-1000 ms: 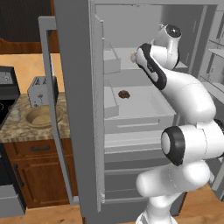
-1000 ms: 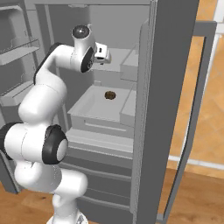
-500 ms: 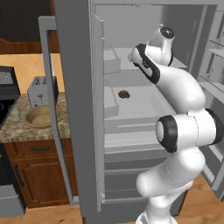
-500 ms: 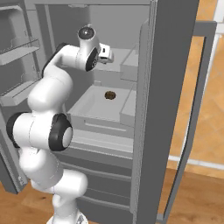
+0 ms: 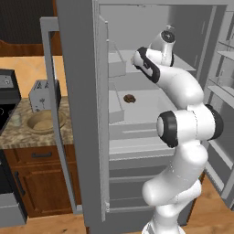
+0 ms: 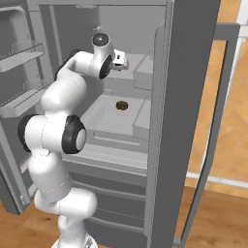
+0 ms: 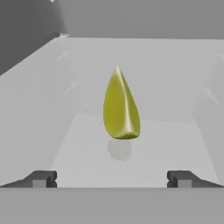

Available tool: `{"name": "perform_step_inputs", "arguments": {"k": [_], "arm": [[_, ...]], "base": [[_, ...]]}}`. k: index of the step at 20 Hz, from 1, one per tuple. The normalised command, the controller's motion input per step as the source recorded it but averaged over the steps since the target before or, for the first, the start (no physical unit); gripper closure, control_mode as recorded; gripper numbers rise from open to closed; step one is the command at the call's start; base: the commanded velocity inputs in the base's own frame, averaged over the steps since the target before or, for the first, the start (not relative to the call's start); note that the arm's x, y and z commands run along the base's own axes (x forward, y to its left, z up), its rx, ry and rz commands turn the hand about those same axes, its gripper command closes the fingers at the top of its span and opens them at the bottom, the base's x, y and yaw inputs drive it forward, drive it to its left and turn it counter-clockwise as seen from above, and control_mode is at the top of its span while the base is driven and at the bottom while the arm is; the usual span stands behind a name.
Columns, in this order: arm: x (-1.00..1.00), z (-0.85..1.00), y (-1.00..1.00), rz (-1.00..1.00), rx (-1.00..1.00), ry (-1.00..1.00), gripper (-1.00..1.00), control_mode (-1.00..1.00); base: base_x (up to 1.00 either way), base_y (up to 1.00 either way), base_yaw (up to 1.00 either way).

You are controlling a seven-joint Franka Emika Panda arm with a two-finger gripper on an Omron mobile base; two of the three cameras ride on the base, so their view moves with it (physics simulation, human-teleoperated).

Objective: Grab a lemon wedge from the fridge and one ice cube from the ice bowl, and put them in the glass of lemonade.

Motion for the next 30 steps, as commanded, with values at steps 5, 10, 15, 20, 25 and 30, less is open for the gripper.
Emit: {"name": "perform_step_inputs", "arguments": {"k": [5,10,15,20,25,30], "arm": [[0.55,-0.08,-0.02,0.00,0.00,0.00,-1.00,-1.00],[0.47,-0.06,-0.13,0.00,0.00,0.00,-1.00,-1.00],[0.47,-0.16,-0.05,0.00,0.00,0.00,-1.00,-1.00],[0.04,-0.22,0.00,0.00,0.00,0.00,1.00,-1.00],[0.06,-0.09,0.00,0.00,0.00,0.00,1.00,-1.00],[-0.67,-0.30,0.26,0.02,-0.03,-0.04,1.00,-1.00]], "base": [[0.00,0.00,0.00],[0.00,0.00,0.00],[0.00,0.00,0.00],[0.00,0.00,0.00],[0.00,0.00,0.00],[0.00,0.00,0.00]]}}
